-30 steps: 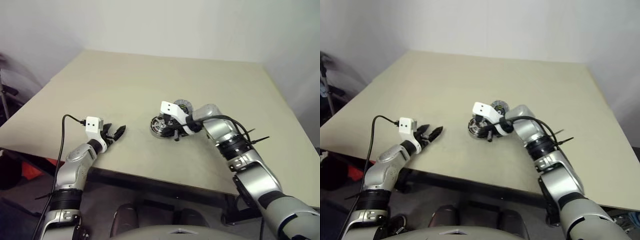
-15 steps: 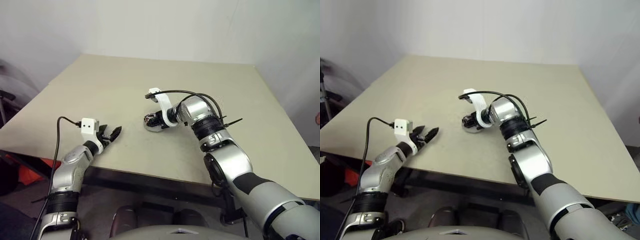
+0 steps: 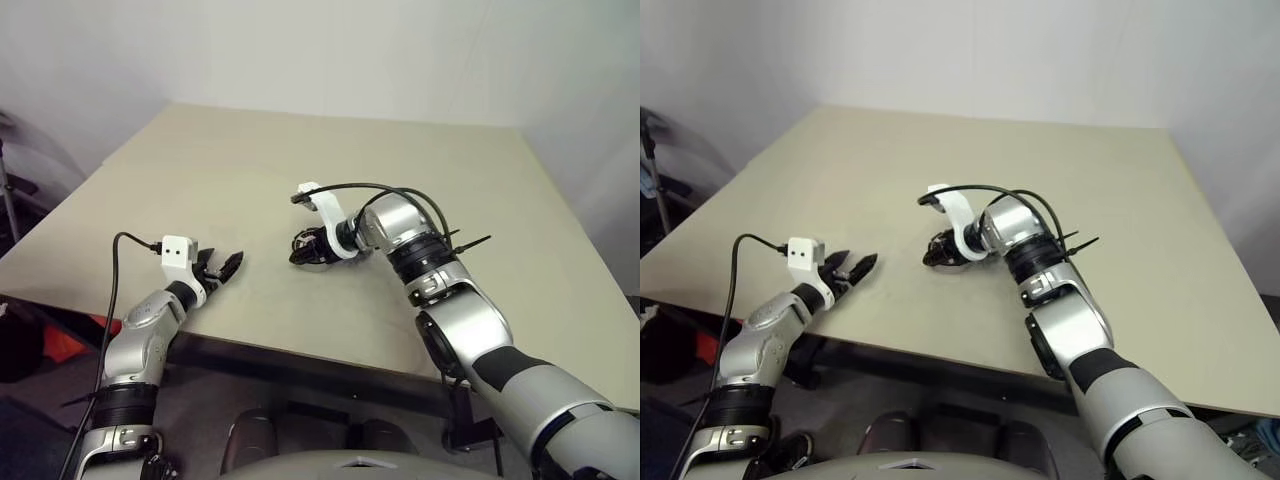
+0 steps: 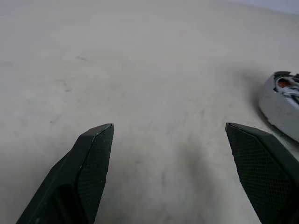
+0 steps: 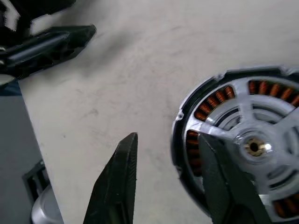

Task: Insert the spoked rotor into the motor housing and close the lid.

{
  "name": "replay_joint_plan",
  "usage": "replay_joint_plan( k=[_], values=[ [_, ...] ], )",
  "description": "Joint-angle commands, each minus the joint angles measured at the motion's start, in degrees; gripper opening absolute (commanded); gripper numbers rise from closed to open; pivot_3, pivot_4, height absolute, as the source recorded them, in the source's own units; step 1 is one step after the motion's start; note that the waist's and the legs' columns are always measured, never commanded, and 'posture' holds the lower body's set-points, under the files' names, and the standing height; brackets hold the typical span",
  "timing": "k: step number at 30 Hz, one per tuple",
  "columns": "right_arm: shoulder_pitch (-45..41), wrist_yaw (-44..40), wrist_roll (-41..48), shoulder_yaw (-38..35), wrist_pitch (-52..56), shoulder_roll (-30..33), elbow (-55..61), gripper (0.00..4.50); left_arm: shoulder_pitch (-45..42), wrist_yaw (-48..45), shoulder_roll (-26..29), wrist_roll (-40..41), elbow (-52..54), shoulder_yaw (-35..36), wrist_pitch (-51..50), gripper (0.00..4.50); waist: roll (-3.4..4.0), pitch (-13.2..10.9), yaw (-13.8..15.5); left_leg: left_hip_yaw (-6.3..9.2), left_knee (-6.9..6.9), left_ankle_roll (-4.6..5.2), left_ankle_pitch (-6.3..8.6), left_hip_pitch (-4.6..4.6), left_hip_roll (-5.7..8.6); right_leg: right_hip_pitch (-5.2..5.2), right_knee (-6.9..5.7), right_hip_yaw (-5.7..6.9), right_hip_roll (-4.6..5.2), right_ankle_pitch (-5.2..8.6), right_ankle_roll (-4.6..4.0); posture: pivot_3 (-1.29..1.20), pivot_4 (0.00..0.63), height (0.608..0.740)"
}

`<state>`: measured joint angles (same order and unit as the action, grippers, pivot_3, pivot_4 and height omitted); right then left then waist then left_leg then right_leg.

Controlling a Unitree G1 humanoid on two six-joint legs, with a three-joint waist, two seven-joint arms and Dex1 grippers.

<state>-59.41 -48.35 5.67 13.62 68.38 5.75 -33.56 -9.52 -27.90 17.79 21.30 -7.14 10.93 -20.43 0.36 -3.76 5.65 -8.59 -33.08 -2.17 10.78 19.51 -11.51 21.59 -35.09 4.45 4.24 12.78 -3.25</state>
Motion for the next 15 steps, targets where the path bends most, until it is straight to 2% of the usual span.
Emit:
replay_joint_plan(
  k=[1, 6, 11, 13, 15],
  values=[
    [-2.9, -2.5, 5.0, -1.8, 2.2, 0.9, 7.3, 2.28, -2.1, -0.5, -0.1, 0.2, 0.9, -0.6, 0.4, 4.04, -0.03, 0.0, 0.0, 0.00, -0.01, 0.00, 0.01, 0.20, 0.01, 0.24, -0.09, 0.00, 0.00, -0.15, -0.26, 0.00, 0.000, 0.740],
    [-3.7, -2.8, 9.6, -5.6, 0.6, 2.6, 15.9, 2.28, -2.9, -1.4, -0.7, 0.1, 0.5, -2.0, 0.1, 4.04, -0.06, 0.0, 0.0, 0.01, -0.11, -0.16, 0.09, 1.66, -0.06, 1.68, -0.47, 0.06, -0.17, -0.30, -0.11, 0.00, 0.000, 0.740],
    [-2.7, 2.3, 7.6, -11.9, -12.8, 9.2, 16.2, 2.28, -4.5, -3.3, -0.1, 0.2, -0.9, -3.6, -0.9, 4.04, -0.06, 0.0, 0.4, -0.04, -0.12, -0.26, 0.19, 1.72, -0.12, 1.65, -0.36, 0.06, -0.25, -0.27, -0.12, 0.00, 0.000, 0.740],
    [-0.9, 4.3, 4.9, -11.4, -19.9, 12.6, 14.0, 2.28, -5.1, -4.0, 0.3, 0.1, -1.6, -3.8, -1.0, 4.04, -0.07, 0.0, 0.5, -0.13, -0.16, -0.29, 0.17, 1.56, -0.08, 1.44, -0.33, 0.02, -0.19, -0.11, -0.33, 0.00, 0.000, 0.740],
    [1.1, 5.7, 2.5, -11.6, -26.3, 16.5, 11.1, 1.89, -6.0, -4.6, 0.4, -0.2, -2.6, -4.2, -0.9, 4.04, -0.09, 0.0, 0.6, -0.14, -0.23, -0.32, 0.13, 1.41, -0.05, 1.31, -0.33, -0.02, -0.16, -0.10, -0.32, 0.00, 0.000, 0.740]
  ],
)
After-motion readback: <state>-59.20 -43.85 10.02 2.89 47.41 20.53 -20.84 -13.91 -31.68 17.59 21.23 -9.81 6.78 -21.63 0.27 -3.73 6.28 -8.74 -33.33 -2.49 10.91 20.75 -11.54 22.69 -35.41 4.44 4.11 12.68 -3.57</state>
